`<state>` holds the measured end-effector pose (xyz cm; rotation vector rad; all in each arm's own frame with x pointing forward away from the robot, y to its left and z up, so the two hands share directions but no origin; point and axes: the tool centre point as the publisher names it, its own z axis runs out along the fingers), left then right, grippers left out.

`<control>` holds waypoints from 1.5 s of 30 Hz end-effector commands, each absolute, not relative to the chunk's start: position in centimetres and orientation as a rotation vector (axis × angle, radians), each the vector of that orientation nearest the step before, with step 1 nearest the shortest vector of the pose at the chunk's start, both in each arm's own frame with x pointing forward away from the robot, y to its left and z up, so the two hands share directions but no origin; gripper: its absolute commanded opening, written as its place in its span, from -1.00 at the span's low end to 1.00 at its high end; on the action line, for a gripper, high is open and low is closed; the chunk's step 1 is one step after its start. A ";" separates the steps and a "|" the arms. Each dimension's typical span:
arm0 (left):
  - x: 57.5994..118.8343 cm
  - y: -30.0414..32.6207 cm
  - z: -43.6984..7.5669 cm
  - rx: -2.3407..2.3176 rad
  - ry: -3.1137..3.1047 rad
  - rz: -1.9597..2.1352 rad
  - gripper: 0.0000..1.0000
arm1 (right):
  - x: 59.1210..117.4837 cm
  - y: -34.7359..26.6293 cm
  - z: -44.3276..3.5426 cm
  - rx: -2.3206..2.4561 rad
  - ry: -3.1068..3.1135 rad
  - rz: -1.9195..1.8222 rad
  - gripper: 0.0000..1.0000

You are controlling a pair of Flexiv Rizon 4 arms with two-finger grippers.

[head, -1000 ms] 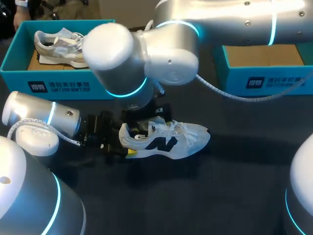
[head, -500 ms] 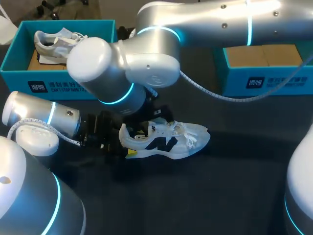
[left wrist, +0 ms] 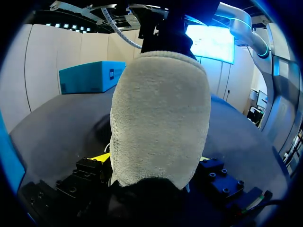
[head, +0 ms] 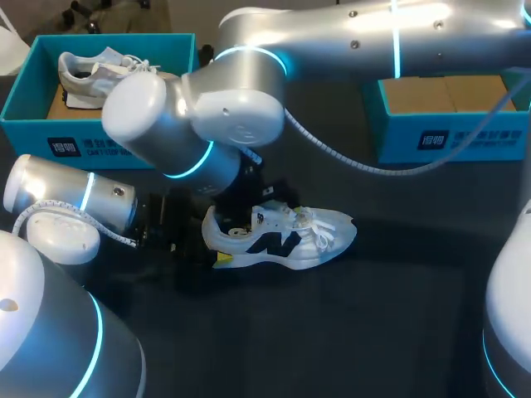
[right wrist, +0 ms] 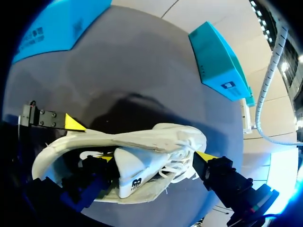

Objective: Take the shoe out of the shoebox, open the shoe tongue, remove and reinsert the insole, then place the shoe into the shoebox

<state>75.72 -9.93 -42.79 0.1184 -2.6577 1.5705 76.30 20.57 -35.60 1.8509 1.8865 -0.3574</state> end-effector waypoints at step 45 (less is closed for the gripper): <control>75.7 -10.4 -43.2 0.119 -2.659 1.565 -1.00 | 76.8 13.2 -32.4 2.202 1.486 -0.237 -1.00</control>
